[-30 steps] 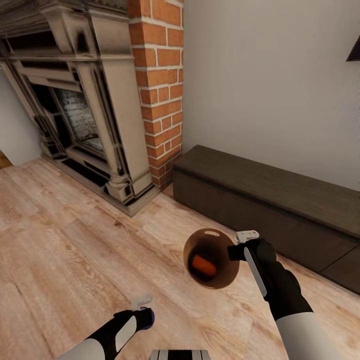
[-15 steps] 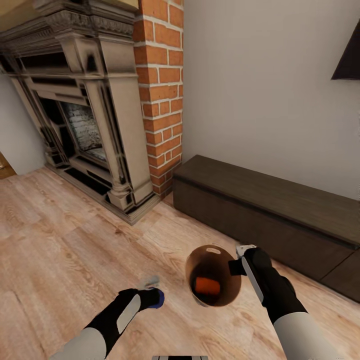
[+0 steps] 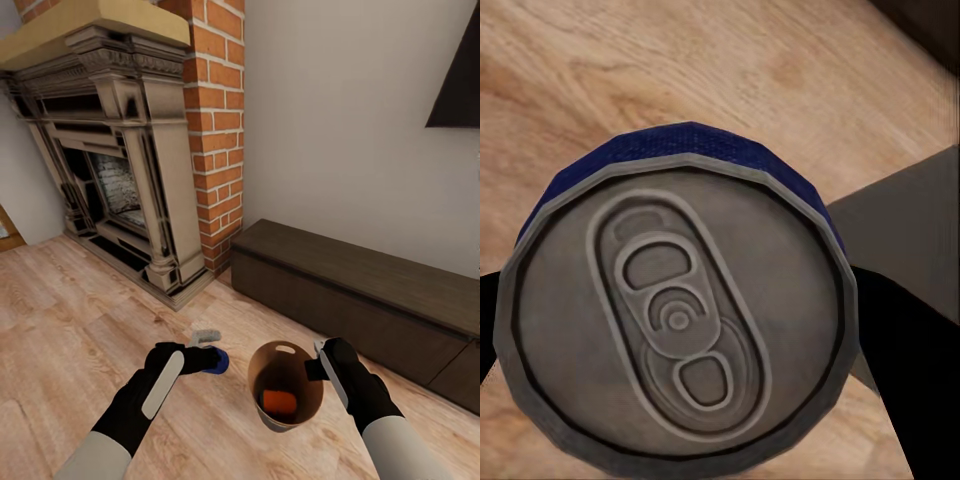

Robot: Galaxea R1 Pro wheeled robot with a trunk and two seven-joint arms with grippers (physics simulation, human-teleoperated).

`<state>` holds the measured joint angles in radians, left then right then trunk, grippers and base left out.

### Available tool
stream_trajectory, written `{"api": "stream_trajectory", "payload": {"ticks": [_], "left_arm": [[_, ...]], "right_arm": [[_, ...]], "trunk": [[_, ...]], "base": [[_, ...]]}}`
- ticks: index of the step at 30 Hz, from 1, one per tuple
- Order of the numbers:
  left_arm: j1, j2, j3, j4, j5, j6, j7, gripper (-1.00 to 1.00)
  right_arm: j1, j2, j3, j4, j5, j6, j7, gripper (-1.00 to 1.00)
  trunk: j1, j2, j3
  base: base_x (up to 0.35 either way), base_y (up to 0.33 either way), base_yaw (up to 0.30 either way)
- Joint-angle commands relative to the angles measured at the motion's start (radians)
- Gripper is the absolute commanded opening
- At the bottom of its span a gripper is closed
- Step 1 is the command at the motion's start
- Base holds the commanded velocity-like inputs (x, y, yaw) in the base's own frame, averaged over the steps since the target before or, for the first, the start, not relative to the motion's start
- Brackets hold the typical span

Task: Put the three can of soda from the living room inside the tash can in the kitchen.

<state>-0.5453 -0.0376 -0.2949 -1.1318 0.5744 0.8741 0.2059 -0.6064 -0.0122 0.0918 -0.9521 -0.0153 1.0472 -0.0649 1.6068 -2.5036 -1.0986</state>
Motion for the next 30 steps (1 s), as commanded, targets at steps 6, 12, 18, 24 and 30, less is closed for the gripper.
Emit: {"api": "stream_trajectory", "payload": {"ticks": [6,12,18,24,30], "left_arm": [[-0.001,0.011,0.028,-0.076,-0.001,0.116,0.007,-1.00],[-0.002,0.011,0.034,-0.135,0.000,0.173,0.028,-1.00],[-0.003,0.007,0.030,-0.159,0.002,0.173,0.031,-1.00],[-0.004,0.001,0.028,-0.162,0.006,0.173,0.031,-1.00],[-0.005,-0.020,0.026,-0.163,0.007,0.173,0.032,-1.00]], "right_arm": [[-0.002,0.003,-0.001,0.039,-0.019,0.000,-0.052,-1.00],[-0.003,0.004,-0.001,0.058,-0.019,-0.031,-0.083,-1.00],[-0.003,0.004,-0.001,0.076,-0.018,-0.045,-0.088,-1.00],[-0.007,0.015,0.000,0.115,-0.018,-0.080,-0.089,-1.00],[-0.031,0.031,0.001,0.196,-0.017,-0.127,-0.090,-1.00]], "trunk": [[-0.003,0.001,0.023],[-0.005,0.003,0.047],[-0.018,0.025,0.068],[-0.041,0.067,0.086],[-0.064,0.109,0.105]], "base": [[0.000,0.000,0.000],[0.000,0.000,0.000],[0.000,0.000,0.000],[0.000,0.000,0.000],[0.000,0.000,0.000]]}}
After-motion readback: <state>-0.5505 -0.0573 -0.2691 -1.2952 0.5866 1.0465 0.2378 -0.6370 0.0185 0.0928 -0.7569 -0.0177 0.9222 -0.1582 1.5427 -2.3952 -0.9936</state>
